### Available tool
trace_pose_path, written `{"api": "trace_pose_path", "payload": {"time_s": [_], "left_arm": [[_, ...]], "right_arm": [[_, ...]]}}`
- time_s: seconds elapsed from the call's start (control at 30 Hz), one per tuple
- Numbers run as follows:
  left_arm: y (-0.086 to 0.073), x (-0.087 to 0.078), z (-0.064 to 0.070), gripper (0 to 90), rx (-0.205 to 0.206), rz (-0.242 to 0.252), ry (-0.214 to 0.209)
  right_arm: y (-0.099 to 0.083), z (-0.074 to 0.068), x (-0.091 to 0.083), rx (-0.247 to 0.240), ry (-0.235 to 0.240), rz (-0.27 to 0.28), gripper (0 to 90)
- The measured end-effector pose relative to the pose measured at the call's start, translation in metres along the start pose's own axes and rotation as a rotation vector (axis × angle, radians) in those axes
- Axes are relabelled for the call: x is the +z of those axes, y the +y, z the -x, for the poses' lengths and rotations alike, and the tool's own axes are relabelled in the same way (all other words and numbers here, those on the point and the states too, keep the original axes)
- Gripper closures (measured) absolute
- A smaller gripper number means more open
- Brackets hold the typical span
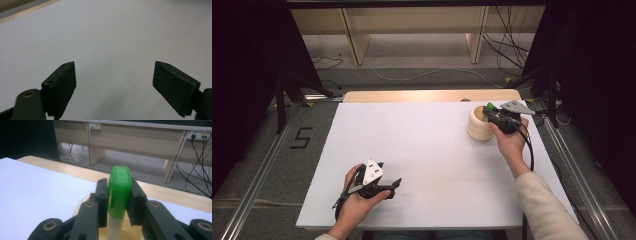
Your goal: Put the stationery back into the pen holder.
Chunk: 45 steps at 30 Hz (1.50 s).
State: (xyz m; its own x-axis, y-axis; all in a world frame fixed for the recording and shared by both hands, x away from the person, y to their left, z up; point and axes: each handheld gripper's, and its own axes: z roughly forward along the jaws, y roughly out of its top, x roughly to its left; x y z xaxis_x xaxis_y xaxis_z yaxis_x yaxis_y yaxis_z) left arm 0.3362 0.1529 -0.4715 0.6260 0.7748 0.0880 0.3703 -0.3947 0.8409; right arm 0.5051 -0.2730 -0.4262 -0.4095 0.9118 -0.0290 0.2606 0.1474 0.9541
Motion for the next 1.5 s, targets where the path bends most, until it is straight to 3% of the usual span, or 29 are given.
{"api": "trace_pose_path", "payload": {"time_s": [0.43, 0.97, 1.5], "left_arm": [[0.0, 0.0, 0.001, 19.0, -0.002, 0.0, -0.002], [0.0, 0.0, 0.001, 19.0, 0.0, -0.004, -0.007], [-0.001, 0.0, 0.001, 19.0, -0.001, -0.002, -0.004]], "right_arm": [[-0.004, -0.001, 0.004, -0.01, 0.0, -0.041, 73.7], [-0.005, 0.0, 0.005, -0.013, 0.005, -0.049, 73.1], [0.006, 0.0, -0.008, 0.007, -0.028, -0.022, 43.4]]}}
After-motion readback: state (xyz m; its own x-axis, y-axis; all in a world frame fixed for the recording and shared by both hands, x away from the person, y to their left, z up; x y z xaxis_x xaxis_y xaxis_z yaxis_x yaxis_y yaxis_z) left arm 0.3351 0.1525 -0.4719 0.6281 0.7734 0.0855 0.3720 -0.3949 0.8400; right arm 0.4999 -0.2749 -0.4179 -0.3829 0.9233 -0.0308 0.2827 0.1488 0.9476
